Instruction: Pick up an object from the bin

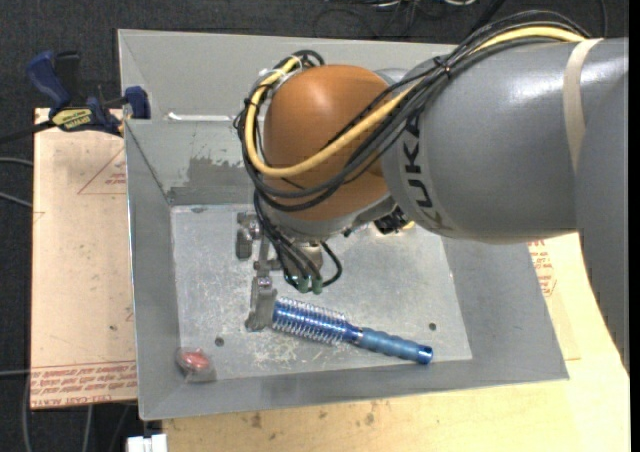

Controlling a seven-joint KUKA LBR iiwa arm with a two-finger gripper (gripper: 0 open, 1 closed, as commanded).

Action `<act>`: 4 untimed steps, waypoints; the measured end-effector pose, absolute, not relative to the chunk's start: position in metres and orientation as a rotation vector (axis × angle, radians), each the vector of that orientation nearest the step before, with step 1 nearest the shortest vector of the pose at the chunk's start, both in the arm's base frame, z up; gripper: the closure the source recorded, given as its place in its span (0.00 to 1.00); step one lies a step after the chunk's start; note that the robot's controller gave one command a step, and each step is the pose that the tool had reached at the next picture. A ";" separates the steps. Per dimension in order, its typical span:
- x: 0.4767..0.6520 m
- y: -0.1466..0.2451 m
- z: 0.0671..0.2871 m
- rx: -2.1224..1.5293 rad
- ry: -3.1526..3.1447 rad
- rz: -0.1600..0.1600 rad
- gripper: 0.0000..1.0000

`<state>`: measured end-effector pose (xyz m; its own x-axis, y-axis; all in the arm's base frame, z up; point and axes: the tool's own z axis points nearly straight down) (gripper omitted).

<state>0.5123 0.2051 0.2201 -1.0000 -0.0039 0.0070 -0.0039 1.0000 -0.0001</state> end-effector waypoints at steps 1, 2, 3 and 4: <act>0.525 0.118 0.156 -0.119 -3.133 0.006 0.00; 0.509 0.084 0.106 -0.095 -3.134 0.003 0.00; 0.486 0.084 0.108 -0.303 -3.124 -0.001 0.00; 0.481 0.095 0.070 -0.429 -3.119 -0.005 0.00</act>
Offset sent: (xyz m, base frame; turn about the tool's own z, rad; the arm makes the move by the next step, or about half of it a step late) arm 0.0124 -0.0821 -0.0601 0.0703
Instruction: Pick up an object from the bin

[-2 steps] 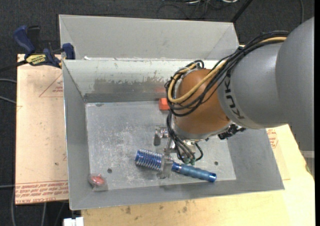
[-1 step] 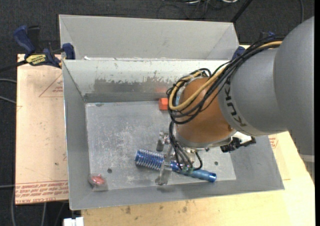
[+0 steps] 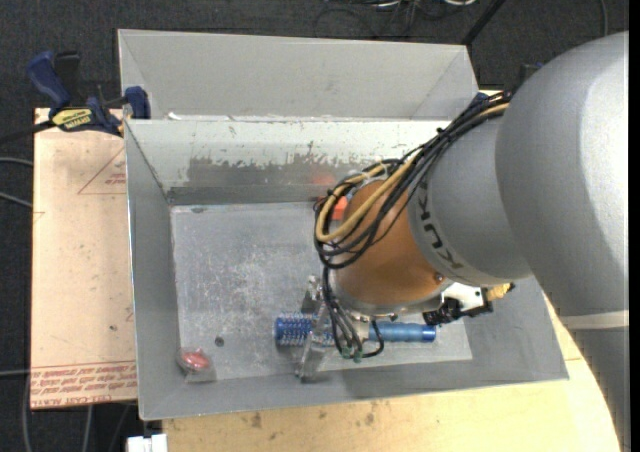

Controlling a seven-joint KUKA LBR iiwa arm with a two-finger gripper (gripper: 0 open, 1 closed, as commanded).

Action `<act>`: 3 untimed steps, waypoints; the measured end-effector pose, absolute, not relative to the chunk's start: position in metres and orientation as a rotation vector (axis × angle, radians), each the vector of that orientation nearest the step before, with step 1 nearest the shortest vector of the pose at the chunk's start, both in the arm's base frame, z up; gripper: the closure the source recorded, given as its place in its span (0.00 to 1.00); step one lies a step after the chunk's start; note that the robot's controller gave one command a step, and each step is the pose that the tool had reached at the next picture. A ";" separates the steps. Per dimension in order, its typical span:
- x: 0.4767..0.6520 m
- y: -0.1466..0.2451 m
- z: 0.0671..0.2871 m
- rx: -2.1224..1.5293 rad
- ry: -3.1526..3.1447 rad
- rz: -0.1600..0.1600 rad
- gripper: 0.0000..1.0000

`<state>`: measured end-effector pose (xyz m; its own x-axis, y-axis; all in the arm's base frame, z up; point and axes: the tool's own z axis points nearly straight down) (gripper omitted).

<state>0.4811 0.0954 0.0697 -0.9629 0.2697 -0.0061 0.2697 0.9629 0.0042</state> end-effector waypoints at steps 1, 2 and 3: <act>0.483 0.096 0.070 0.429 3.102 0.009 0.00; 0.481 0.096 0.069 0.429 3.107 0.008 1.00; 0.482 0.097 0.099 0.428 3.111 0.004 1.00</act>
Offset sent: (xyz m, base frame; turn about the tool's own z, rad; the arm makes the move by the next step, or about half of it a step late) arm 0.0000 0.0000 0.0000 0.0000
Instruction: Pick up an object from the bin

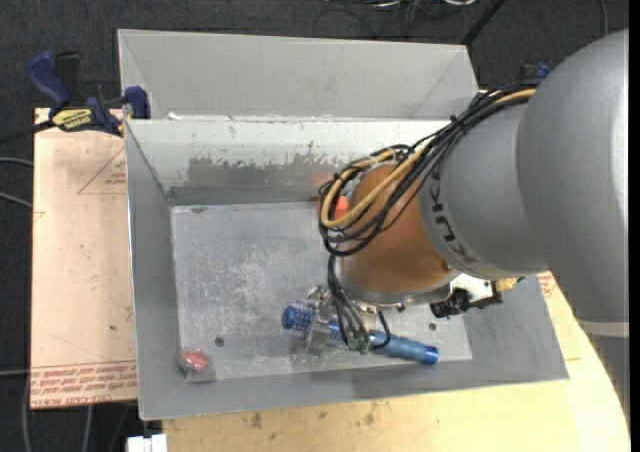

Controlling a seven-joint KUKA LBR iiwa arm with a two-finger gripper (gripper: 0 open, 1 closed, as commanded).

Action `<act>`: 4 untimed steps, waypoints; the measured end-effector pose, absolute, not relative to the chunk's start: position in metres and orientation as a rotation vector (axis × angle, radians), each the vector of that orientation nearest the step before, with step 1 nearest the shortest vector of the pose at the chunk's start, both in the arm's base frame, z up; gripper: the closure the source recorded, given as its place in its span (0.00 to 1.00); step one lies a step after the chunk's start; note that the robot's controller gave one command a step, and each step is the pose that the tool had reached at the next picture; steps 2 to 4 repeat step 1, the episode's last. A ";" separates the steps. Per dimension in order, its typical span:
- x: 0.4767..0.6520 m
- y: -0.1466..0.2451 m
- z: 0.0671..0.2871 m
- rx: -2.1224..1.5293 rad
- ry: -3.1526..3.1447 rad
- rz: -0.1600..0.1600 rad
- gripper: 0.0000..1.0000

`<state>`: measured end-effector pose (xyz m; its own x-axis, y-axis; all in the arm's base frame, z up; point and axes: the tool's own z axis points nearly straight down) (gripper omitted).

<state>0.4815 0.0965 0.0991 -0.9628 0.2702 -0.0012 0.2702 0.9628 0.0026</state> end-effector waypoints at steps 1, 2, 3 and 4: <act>0.483 0.097 0.172 0.425 3.106 0.006 1.00; 0.483 0.097 0.172 0.425 3.106 0.006 1.00; 0.483 0.097 0.172 0.425 3.106 0.006 1.00; 0.483 0.097 0.172 0.425 3.106 0.006 1.00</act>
Offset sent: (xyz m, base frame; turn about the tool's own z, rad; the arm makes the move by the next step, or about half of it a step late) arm 0.0001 0.0000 0.0698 0.0000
